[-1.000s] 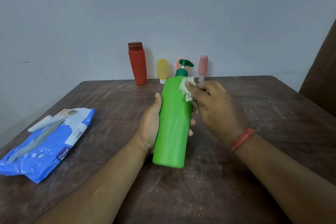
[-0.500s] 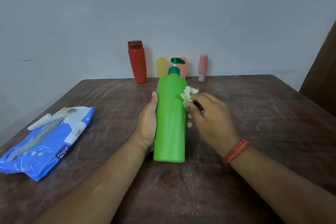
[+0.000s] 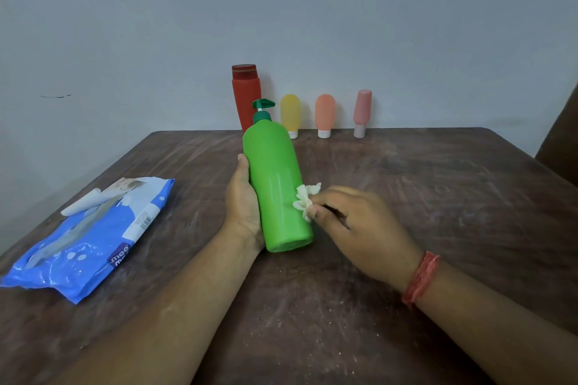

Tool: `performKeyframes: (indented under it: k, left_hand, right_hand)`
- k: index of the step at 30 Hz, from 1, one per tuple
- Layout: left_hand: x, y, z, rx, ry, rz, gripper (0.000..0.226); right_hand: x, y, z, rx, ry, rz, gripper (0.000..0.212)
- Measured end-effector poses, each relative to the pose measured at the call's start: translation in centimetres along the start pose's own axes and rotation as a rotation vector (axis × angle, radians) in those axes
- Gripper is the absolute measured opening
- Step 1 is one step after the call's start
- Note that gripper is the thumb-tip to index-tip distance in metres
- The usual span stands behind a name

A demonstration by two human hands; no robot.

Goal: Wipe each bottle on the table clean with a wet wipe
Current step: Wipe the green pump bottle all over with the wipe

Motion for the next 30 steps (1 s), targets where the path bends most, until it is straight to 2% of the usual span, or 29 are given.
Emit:
performKeyframes:
  k: [4,8,10,15,19,22,24,28,30]
  left_hand:
    - [-0.1,-0.1,0.3,-0.074,-0.075,-0.086,0.091]
    - [-0.1,-0.7,0.8,0.007,-0.062,-0.081,0.085]
    - [0.0,-0.8,0.8,0.033,-0.045,-0.07,0.081]
    - [0.1,-0.7,0.5,-0.045,-0.134,-0.13,0.092]
    - [0.0,-1.4,1.6,0.058,-0.146,-0.055,0.074]
    - [-0.5,-1.6,2.2,0.076,-0.163,-0.043,0.07]
    - [-0.4,-1.4,1.9,0.059,-0.178,-0.038,0.072]
    - [-0.5,-1.1,1.5,0.038,-0.204,-0.075,0.081]
    - [-0.4,-1.1,1.6,0.063,-0.184,-0.066,0.078]
  right_hand:
    - [-0.3,-0.4,-0.4,0.003,-0.043,-0.087,0.017]
    - [0.3,0.1,-0.5,0.013,0.1,-0.035,0.025]
    - [0.5,0.2,-0.5,0.022,0.115,-0.013,0.027]
    - [-0.5,-1.1,-0.2,-0.005,-0.022,-0.257,0.025]
    - [1.2,0.1,-0.3,-0.166,0.096,-0.099,0.036]
    - [1.5,0.4,-0.6,-0.06,0.142,-0.015,0.035]
    - [1.0,-0.2,-0.6,-0.089,0.105,-0.091,0.032]
    - [-0.4,-2.0,-0.4,-0.22,-0.042,-0.362,0.025]
    - [0.2,-1.7,-0.8,-0.243,-0.015,-0.308,0.032]
Point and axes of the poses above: each hand's wrist, its own x-axis towards the middle knuckle, its own z-axis out of the palm, y = z × x, the point moved 5 cm from there along x, towards the middle knuckle, and after that the axes turned 5 degrees about x, right-handed, at the moved point
